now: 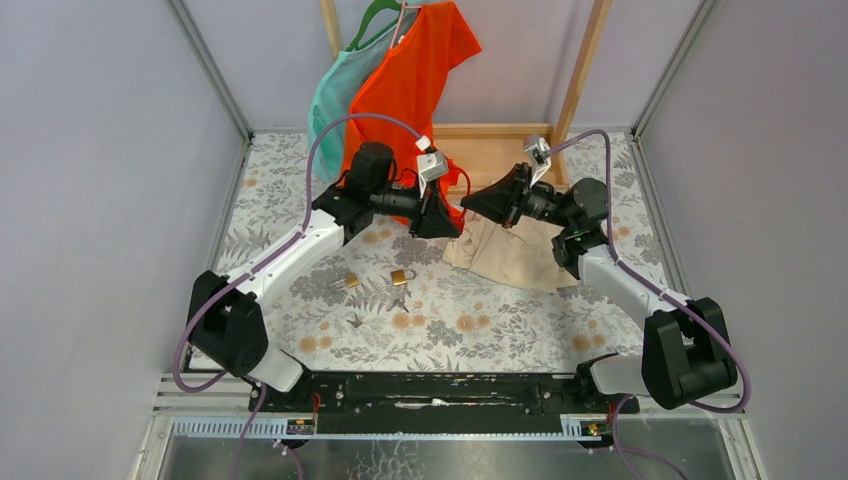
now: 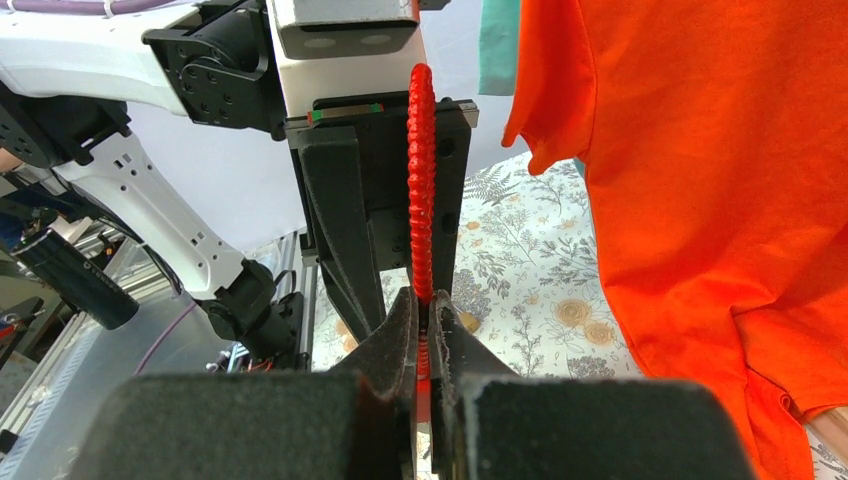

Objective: Lock with the key
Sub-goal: Lock the lock.

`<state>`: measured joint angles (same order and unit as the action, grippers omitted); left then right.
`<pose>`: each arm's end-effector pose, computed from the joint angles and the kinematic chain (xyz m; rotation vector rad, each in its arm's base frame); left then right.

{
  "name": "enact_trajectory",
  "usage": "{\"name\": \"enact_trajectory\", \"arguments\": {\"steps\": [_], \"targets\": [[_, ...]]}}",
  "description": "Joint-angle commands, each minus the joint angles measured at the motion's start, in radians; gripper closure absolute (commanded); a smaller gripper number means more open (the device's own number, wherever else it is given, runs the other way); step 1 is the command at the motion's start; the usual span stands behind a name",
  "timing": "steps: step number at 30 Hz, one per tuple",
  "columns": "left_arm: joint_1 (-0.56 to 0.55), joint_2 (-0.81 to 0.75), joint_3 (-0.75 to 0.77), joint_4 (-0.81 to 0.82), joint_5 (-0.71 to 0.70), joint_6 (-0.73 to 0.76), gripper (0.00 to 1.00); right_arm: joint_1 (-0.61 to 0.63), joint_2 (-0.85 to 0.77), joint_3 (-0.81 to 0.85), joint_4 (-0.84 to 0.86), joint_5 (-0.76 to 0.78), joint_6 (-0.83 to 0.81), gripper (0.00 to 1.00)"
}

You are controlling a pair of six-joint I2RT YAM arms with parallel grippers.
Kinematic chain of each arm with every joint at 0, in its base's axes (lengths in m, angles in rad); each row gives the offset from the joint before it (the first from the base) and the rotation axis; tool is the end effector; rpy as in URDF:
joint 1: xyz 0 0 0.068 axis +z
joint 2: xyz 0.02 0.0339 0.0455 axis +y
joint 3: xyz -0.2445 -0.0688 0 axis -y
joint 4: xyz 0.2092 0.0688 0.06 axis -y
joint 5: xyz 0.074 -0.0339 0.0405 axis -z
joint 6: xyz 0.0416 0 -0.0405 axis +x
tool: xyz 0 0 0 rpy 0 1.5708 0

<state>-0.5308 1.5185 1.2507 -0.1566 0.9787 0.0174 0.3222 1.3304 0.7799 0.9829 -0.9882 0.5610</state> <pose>0.2528 -0.1884 0.3201 1.1486 1.6603 -1.2963 0.2351 0.1151 0.3333 -0.8012 1.2220 1.2911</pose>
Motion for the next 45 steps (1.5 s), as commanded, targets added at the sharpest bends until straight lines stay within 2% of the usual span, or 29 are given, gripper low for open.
{"name": "enact_trajectory", "arguments": {"steps": [1,13,20,27,31,35,37,42,45], "targets": [[0.005,-0.054,0.031,0.054,-0.002,0.056,1.0,0.036,0.01,-0.016,-0.03,-0.089,-0.026,1.0],[0.005,-0.064,0.048,0.0,0.053,0.124,1.0,0.067,0.019,-0.009,-0.207,-0.083,-0.169,1.0],[0.004,-0.065,0.057,-0.02,-0.045,0.151,1.0,0.101,0.038,0.015,-0.318,-0.034,-0.225,1.0],[0.006,-0.068,0.06,-0.025,-0.165,0.175,1.0,0.119,0.058,0.014,-0.327,-0.01,-0.219,1.0],[0.015,-0.078,0.06,-0.021,-0.179,0.169,1.0,0.113,0.046,0.013,-0.358,0.003,-0.255,1.0],[0.048,-0.089,0.043,0.043,-0.145,0.093,1.0,0.101,0.034,0.007,-0.389,0.029,-0.256,0.99],[0.054,-0.089,0.033,0.055,-0.136,0.076,1.0,0.1,0.031,0.015,-0.388,0.025,-0.247,0.93],[0.053,-0.094,-0.011,0.088,-0.138,0.06,1.0,0.065,0.008,0.059,-0.414,0.011,-0.216,0.62],[0.055,-0.091,-0.034,0.122,-0.132,0.044,1.0,0.041,-0.015,0.059,-0.43,0.002,-0.214,0.5]]}}
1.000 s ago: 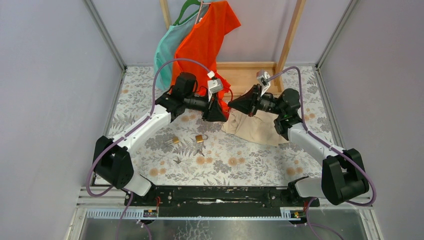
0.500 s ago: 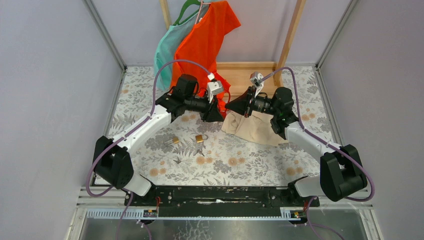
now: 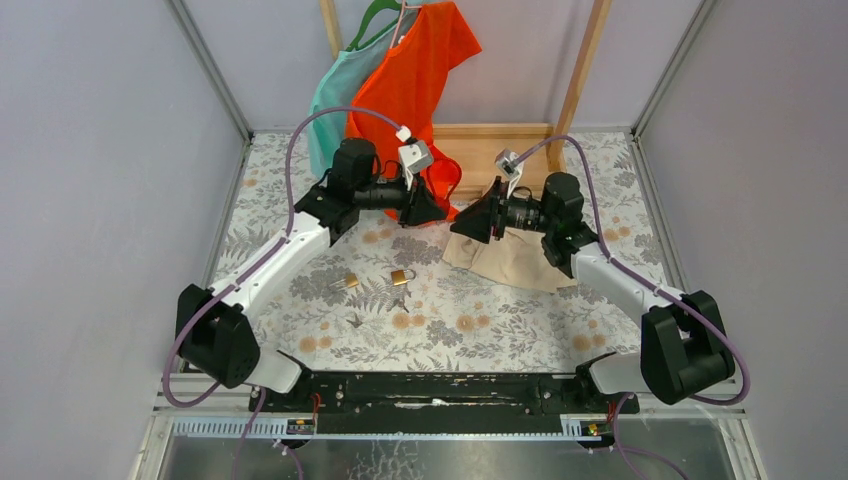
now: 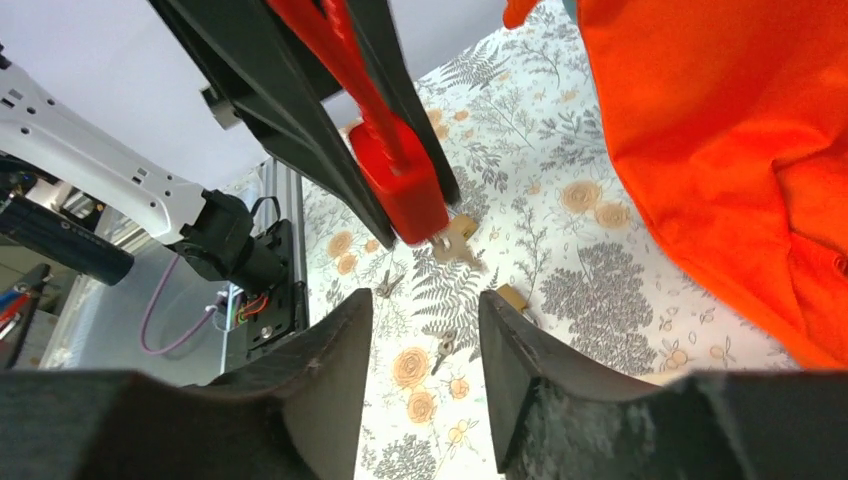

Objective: Lock with the key
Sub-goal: Lock the lock.

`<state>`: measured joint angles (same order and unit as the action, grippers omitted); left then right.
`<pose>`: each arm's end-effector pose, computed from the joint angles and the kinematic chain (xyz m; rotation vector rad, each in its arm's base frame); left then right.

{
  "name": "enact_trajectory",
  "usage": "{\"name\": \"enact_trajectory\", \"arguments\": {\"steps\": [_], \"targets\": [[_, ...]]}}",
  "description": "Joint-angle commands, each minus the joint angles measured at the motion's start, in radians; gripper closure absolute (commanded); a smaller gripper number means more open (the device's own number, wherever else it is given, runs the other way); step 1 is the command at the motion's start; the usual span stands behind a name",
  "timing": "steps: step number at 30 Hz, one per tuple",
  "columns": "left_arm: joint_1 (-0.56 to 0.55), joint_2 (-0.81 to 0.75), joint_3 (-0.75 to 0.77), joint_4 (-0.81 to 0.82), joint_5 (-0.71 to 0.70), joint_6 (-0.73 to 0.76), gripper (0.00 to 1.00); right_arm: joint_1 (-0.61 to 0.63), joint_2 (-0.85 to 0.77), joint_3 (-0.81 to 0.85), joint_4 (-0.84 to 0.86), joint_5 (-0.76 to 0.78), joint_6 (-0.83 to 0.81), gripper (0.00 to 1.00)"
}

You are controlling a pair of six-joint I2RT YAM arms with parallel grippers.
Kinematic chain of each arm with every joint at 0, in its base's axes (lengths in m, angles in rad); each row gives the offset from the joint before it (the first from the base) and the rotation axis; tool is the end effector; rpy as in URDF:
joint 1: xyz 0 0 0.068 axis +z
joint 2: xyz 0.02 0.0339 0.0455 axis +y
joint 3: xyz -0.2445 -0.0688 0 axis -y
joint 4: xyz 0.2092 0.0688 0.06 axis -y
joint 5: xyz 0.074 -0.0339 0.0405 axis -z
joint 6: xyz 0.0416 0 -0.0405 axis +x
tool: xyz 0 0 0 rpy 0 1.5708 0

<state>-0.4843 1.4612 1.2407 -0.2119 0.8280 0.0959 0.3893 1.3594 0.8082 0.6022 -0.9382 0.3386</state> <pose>0.2541 -0.1683 0.3265 1.0742 1.6977 -1.0726 0.2434 0.1361 0.2991 -0.8324 1.4696 1.2641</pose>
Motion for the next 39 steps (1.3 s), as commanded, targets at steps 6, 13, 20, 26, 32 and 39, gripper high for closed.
{"name": "enact_trajectory", "arguments": {"steps": [6,13,20,26,32,39], "targets": [[0.014,-0.025,-0.083,0.327,0.074,-0.187,1.0,-0.039,-0.062,0.005,0.0,-0.076,0.036,0.39],[0.016,-0.025,-0.147,0.474,0.155,-0.311,1.0,-0.088,-0.056,0.014,0.127,-0.041,0.183,0.38],[0.014,-0.015,-0.182,0.557,0.178,-0.374,1.0,-0.085,-0.02,0.068,0.197,-0.045,0.288,0.4],[0.002,-0.004,-0.182,0.556,0.176,-0.379,1.0,-0.053,0.009,0.116,0.223,-0.058,0.313,0.43],[-0.008,0.005,-0.179,0.549,0.173,-0.378,1.0,-0.025,0.045,0.14,0.244,-0.056,0.332,0.59],[-0.011,0.013,-0.178,0.547,0.161,-0.386,0.95,-0.017,0.04,0.128,0.257,-0.057,0.324,0.99]]}}
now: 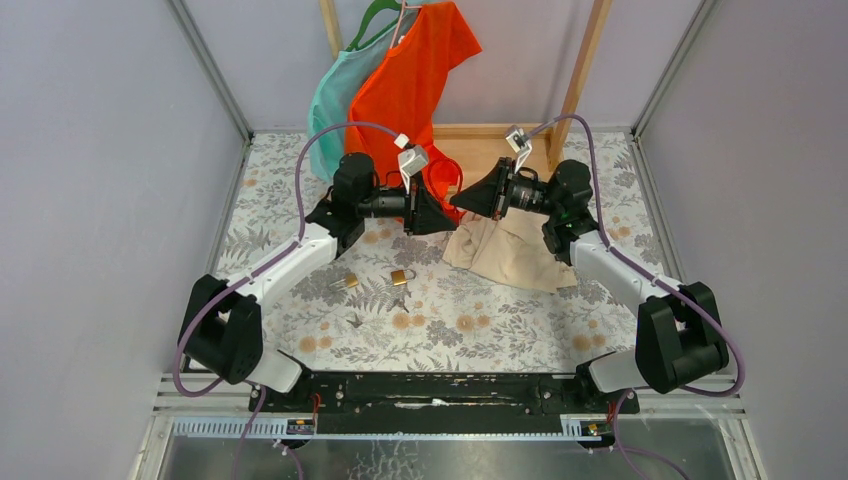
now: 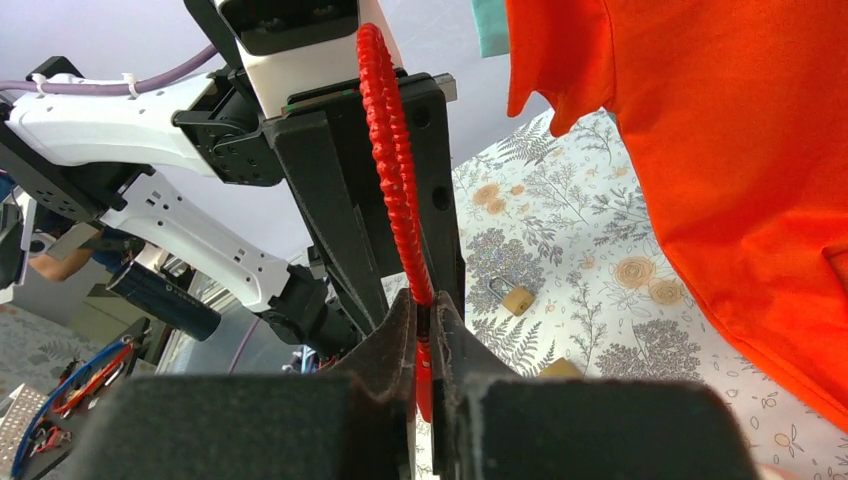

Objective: Lock with the key
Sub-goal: Lock the lock.

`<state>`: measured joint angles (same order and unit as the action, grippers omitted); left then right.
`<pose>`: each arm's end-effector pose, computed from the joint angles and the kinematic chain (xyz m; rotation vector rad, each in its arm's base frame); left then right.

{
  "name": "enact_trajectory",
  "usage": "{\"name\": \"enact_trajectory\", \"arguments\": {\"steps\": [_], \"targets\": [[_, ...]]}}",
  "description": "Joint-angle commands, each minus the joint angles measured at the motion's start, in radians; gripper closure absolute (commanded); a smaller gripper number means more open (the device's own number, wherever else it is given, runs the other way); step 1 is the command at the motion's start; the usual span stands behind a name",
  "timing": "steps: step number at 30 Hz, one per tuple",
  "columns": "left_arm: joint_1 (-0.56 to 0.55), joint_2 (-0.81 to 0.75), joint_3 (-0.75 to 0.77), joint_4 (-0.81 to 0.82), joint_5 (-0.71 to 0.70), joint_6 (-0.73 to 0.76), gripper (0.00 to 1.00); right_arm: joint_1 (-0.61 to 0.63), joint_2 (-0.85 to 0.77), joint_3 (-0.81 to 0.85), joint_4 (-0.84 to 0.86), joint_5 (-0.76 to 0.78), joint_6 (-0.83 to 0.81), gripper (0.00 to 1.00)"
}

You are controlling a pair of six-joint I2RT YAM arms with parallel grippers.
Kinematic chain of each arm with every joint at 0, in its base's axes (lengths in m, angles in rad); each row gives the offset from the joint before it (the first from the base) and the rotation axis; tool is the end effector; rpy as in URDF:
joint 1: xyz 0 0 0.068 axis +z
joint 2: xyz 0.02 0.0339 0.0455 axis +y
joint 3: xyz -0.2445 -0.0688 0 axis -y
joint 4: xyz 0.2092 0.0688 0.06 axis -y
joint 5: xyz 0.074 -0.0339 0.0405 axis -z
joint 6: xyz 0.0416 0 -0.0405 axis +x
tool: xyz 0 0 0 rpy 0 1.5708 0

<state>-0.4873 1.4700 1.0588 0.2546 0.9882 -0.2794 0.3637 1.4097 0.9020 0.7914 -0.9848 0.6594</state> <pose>0.2549 -0.1744 0.3130 0.9528 1.6065 -1.3899 0.2549 0.1341 0.3327 -0.7239 1.4145 1.4480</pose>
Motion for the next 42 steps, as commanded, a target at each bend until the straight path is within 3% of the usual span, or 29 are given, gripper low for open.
{"name": "enact_trajectory", "arguments": {"steps": [1,13,17,25,30,32,34,36,42], "targets": [[-0.008,0.006,0.003,0.083,-0.001,-0.02,0.92,0.008,-0.014,0.03,0.065,-0.01,0.001,1.0],[0.008,-0.018,-0.036,0.177,0.0,-0.119,0.45,0.003,-0.033,0.042,-0.02,-0.043,-0.03,1.0],[0.016,-0.024,-0.049,0.194,-0.008,-0.132,0.4,0.0,-0.039,0.035,-0.026,-0.051,-0.032,1.0],[0.016,-0.01,-0.058,0.24,0.007,-0.175,0.58,-0.001,-0.029,0.042,-0.026,-0.05,-0.023,1.0],[0.016,-0.005,-0.065,0.3,0.008,-0.245,0.84,-0.001,-0.023,0.038,-0.026,-0.032,-0.031,0.98],[0.017,-0.009,-0.067,0.317,-0.01,-0.284,0.97,-0.005,-0.026,0.044,-0.061,-0.019,-0.052,0.84],[0.019,-0.015,-0.069,0.313,-0.045,-0.324,1.0,-0.02,-0.034,0.056,-0.126,0.004,-0.087,0.63],[0.025,-0.02,-0.068,0.297,-0.088,-0.377,1.0,-0.046,-0.043,0.068,-0.172,0.024,-0.109,0.49],[0.045,-0.018,-0.025,0.208,-0.183,-0.558,1.0,-0.094,-0.073,0.078,-0.243,0.035,-0.117,0.35]]}}
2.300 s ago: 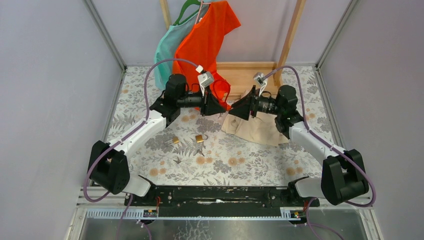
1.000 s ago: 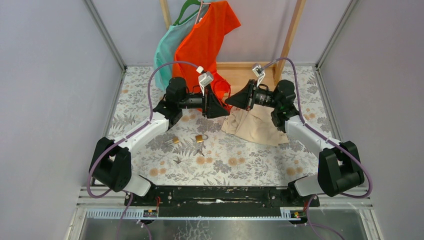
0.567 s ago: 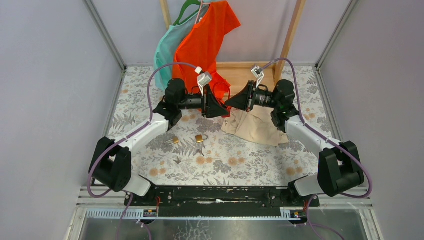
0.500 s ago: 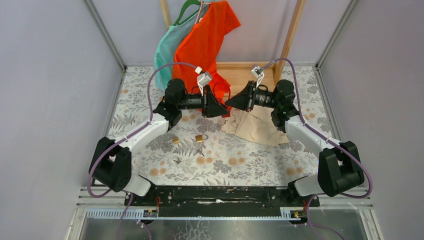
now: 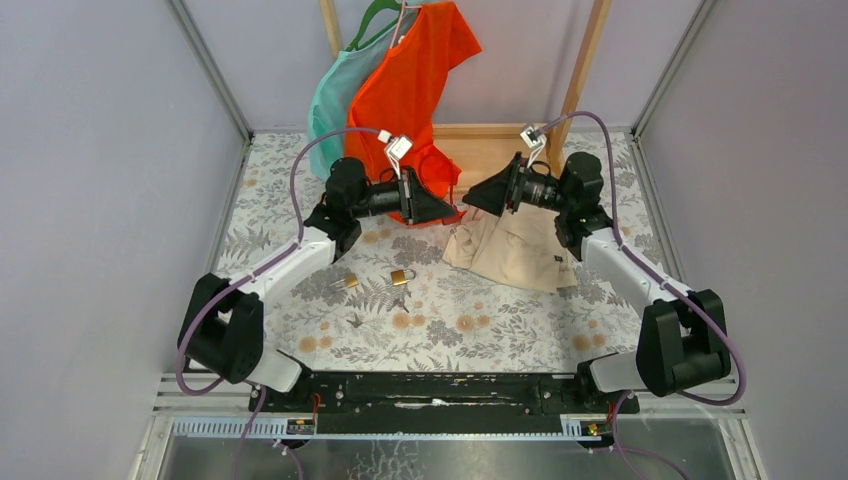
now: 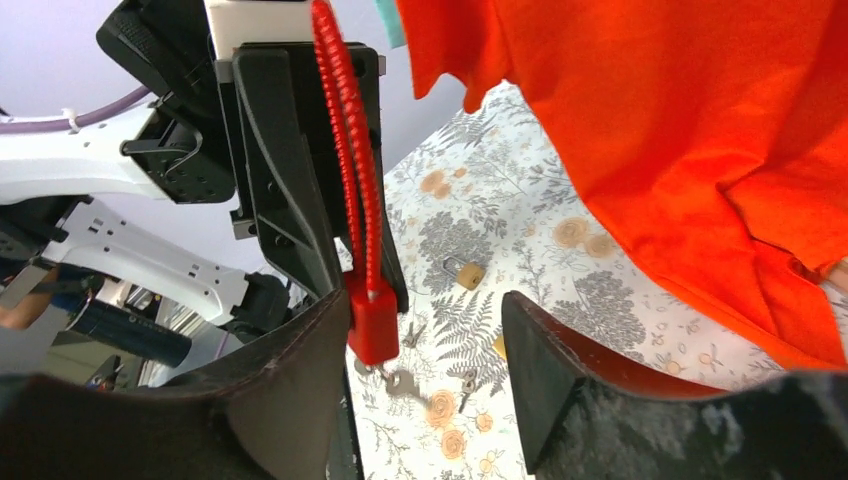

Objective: Lock with the key
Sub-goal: Lock the lock.

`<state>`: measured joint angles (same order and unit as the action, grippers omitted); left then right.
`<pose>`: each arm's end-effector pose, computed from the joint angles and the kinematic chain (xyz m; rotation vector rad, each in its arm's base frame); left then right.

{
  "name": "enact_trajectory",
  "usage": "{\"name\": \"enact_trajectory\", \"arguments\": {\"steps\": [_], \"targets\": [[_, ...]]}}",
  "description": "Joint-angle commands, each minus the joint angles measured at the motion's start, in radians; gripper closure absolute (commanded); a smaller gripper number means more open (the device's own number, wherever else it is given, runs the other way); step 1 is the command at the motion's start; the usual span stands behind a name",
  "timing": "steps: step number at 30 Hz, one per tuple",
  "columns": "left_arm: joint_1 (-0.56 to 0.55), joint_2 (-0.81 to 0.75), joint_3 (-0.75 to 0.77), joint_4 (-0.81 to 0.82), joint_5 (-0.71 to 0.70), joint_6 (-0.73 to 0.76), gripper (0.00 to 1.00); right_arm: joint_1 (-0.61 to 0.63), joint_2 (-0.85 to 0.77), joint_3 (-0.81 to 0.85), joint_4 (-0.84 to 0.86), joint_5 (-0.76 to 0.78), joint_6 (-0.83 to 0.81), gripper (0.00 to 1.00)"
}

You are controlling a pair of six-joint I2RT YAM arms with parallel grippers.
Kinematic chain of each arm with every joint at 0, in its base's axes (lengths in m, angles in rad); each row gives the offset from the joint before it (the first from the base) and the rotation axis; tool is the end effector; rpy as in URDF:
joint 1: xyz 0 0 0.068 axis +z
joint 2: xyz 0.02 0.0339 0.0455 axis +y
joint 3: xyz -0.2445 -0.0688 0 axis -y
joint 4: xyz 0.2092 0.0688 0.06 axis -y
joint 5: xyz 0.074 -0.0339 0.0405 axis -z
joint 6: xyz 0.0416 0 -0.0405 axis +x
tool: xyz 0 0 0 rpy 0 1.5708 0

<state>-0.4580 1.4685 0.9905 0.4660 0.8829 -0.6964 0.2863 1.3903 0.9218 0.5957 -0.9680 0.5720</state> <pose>0.2628 -0.1654 0.3126 0.5697 1.7327 -1.5455 0.2653 0.1138 0.3255 -0.6414 1.5362 1.3588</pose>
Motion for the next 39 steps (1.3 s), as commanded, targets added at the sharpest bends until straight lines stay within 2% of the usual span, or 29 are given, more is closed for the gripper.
{"name": "enact_trajectory", "arguments": {"steps": [1,3,6,10,12,17,22,32,39], "targets": [[0.017,-0.006,0.062,-0.023,-0.079,-0.16,1.0,-0.017,-0.051,0.059,-0.047,0.006,-0.015,0.34],[0.018,0.01,0.095,-0.038,-0.064,-0.175,1.0,-0.017,-0.042,0.048,-0.003,-0.027,0.055,0.32],[0.021,0.043,0.156,-0.019,0.021,-0.149,1.0,-0.016,-0.028,-0.001,0.16,-0.056,0.191,0.27],[0.028,0.074,0.203,0.004,0.068,-0.191,1.0,-0.006,-0.008,-0.055,0.402,-0.063,0.366,0.3],[0.028,0.081,0.197,0.053,0.071,-0.231,1.0,0.008,-0.007,-0.07,0.46,-0.064,0.409,0.31],[0.029,0.09,0.167,0.233,0.081,-0.325,1.0,0.025,-0.015,-0.097,0.488,-0.061,0.427,0.31],[0.029,0.1,0.124,0.422,0.074,-0.428,1.0,0.04,-0.001,-0.128,0.568,-0.066,0.451,0.38],[0.028,0.097,0.097,0.459,0.07,-0.434,1.0,0.052,0.042,-0.129,0.707,-0.067,0.535,0.57],[0.029,0.079,0.08,0.456,0.061,-0.425,1.0,0.052,0.039,-0.137,0.727,-0.078,0.532,0.64]]}}
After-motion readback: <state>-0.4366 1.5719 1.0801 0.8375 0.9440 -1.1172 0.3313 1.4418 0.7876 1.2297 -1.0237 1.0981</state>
